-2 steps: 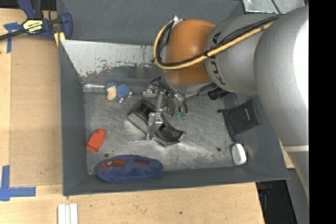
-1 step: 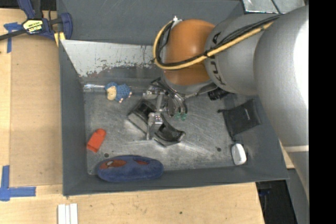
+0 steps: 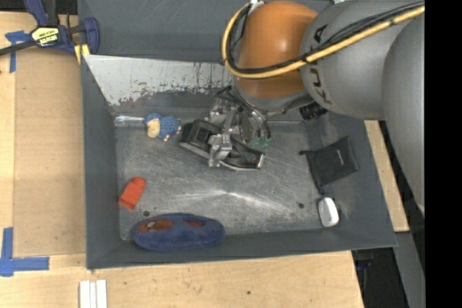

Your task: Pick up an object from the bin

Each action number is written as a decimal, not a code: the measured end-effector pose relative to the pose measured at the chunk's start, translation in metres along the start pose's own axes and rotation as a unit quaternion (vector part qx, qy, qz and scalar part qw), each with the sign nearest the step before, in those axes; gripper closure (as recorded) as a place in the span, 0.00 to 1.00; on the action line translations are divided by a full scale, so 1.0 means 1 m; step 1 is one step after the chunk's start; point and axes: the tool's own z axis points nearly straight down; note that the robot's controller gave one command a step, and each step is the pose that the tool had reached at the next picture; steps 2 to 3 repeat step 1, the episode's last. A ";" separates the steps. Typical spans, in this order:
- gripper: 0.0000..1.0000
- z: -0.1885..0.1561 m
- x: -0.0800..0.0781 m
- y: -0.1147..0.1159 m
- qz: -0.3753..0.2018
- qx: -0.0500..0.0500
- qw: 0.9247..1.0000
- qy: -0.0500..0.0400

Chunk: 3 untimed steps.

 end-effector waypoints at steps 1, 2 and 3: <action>1.00 -0.043 0.000 0.000 -0.001 0.000 1.000 0.001; 1.00 -0.043 0.000 0.000 -0.001 0.000 1.000 0.001; 1.00 -0.043 0.000 0.000 -0.001 0.000 1.000 0.001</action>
Offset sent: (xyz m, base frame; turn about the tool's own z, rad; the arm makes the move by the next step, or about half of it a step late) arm 0.0001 0.0001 0.0427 0.0000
